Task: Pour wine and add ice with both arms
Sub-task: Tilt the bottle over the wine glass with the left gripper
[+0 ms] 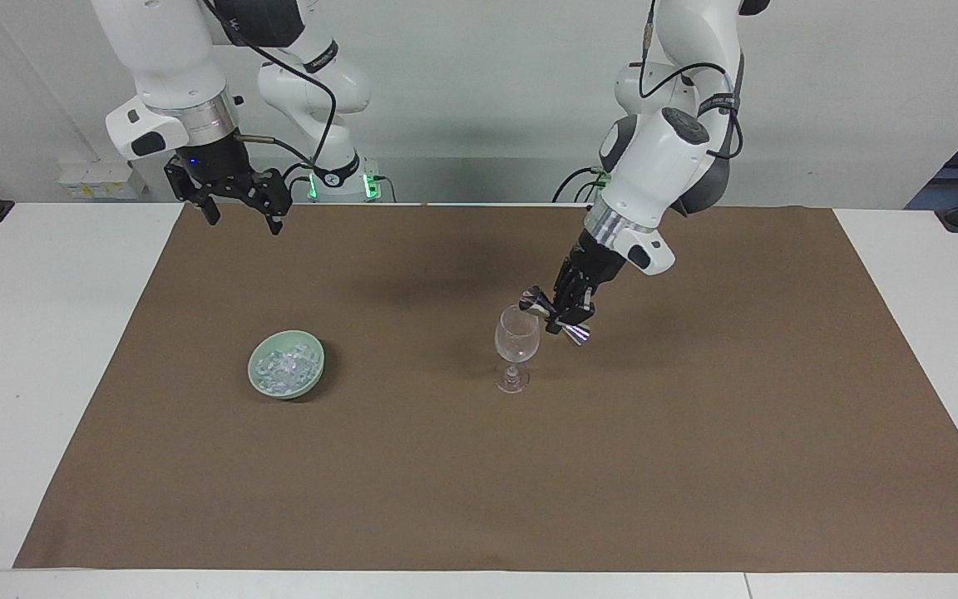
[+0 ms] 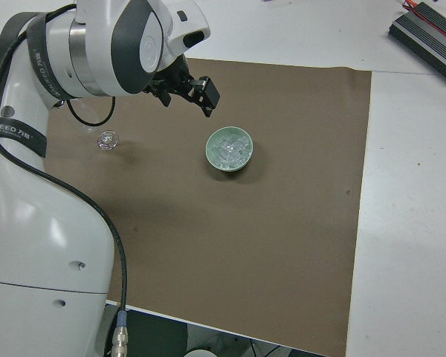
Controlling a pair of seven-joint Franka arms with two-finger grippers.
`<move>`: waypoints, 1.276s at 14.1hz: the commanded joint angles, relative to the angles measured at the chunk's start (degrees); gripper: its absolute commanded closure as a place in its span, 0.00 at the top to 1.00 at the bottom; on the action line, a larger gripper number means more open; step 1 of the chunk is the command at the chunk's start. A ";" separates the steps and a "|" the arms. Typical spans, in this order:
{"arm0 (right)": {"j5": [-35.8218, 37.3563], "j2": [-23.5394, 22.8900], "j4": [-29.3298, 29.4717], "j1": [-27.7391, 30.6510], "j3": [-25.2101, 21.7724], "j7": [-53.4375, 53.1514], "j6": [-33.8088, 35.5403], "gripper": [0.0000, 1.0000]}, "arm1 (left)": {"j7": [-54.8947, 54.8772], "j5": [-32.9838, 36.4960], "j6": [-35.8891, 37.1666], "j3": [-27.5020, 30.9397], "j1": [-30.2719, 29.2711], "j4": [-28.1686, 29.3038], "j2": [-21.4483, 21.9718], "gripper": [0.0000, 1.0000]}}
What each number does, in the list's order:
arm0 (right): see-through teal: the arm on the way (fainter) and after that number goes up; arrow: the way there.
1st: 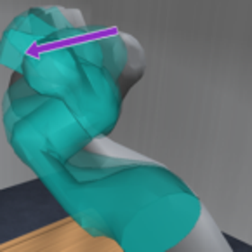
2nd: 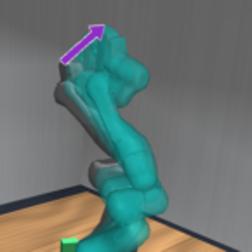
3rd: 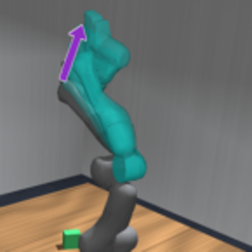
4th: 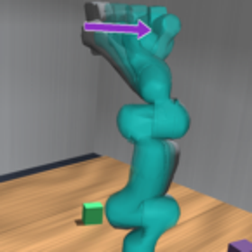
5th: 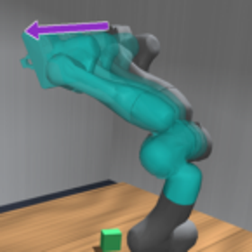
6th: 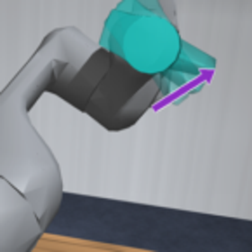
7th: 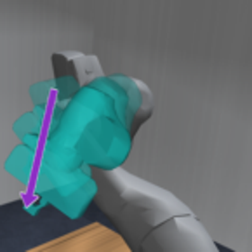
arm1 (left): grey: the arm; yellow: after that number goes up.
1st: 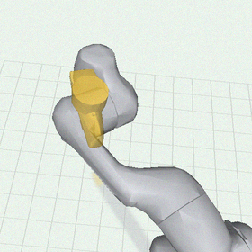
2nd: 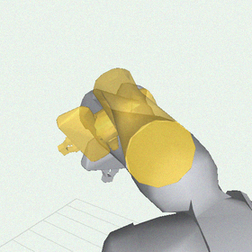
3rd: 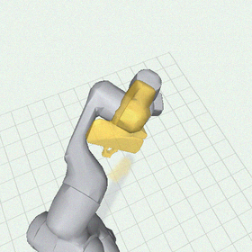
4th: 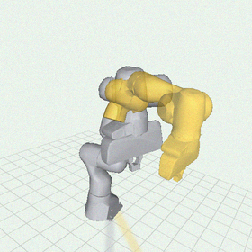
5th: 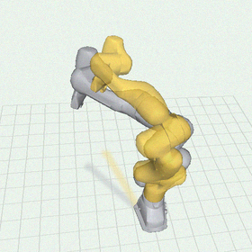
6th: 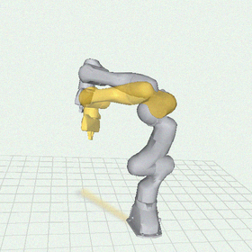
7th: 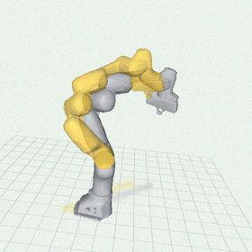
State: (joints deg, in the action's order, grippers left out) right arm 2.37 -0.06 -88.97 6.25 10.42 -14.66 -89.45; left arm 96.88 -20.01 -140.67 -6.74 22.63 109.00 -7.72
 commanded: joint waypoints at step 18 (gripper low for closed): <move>-1.22 1.20 -1.30 1.13 0.48 1.47 0.06 1.00 | 7.80 13.07 -1.36 0.94 3.21 -1.60 -1.25 0.00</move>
State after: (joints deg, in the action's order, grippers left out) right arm 2.37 -0.06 -88.97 6.25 10.42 -14.66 -89.45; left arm 103.00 -8.53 -141.70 -6.75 24.64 108.40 -8.30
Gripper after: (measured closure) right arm 0.000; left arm 0.767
